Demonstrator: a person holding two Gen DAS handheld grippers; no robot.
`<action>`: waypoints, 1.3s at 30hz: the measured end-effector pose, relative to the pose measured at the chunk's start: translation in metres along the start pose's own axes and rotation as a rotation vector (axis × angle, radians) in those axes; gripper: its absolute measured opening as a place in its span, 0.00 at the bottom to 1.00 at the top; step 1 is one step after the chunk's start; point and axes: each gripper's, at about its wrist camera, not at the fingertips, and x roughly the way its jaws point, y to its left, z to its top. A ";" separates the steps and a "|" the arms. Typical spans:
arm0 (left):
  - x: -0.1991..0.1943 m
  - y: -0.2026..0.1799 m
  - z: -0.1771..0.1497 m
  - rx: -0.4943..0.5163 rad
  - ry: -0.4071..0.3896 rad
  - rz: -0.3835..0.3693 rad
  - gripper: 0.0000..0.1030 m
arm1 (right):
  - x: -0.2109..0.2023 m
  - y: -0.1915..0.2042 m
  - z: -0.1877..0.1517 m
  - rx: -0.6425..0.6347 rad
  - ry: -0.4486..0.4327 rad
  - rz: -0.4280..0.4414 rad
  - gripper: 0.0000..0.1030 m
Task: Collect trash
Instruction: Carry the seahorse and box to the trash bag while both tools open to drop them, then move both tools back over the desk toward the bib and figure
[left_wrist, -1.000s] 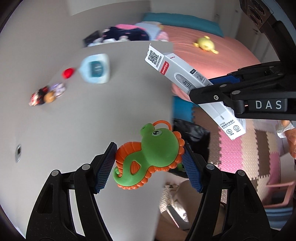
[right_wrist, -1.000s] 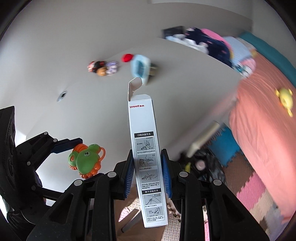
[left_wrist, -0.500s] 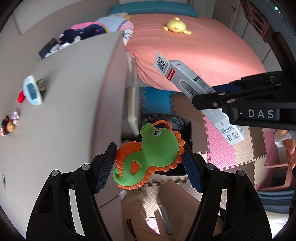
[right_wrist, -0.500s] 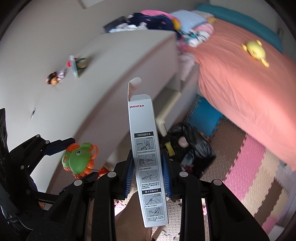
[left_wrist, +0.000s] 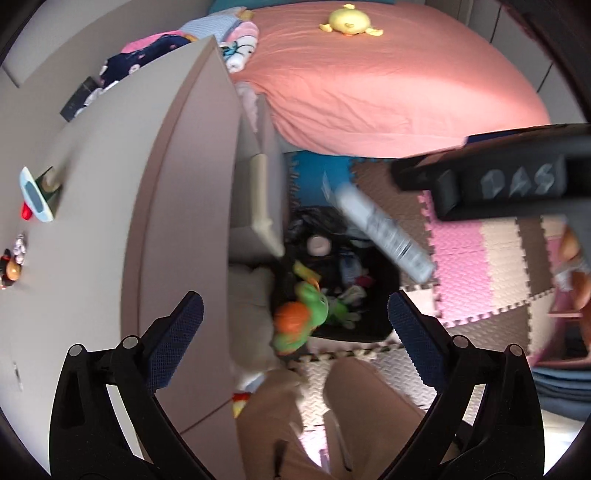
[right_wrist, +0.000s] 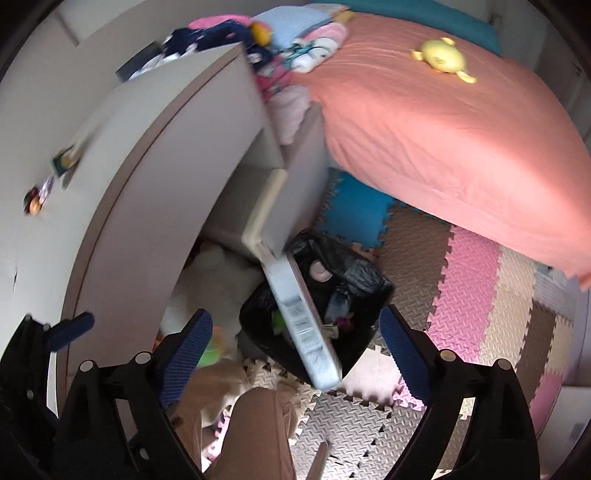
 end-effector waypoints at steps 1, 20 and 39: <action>0.002 0.001 0.000 -0.005 0.003 0.002 0.94 | 0.001 -0.004 0.000 0.013 0.008 0.002 0.89; -0.021 0.043 -0.009 -0.084 -0.036 -0.022 0.94 | -0.011 0.026 0.001 -0.029 -0.027 0.108 0.89; -0.044 0.204 -0.042 -0.365 -0.050 0.049 0.94 | -0.021 0.177 0.046 -0.262 -0.085 0.245 0.89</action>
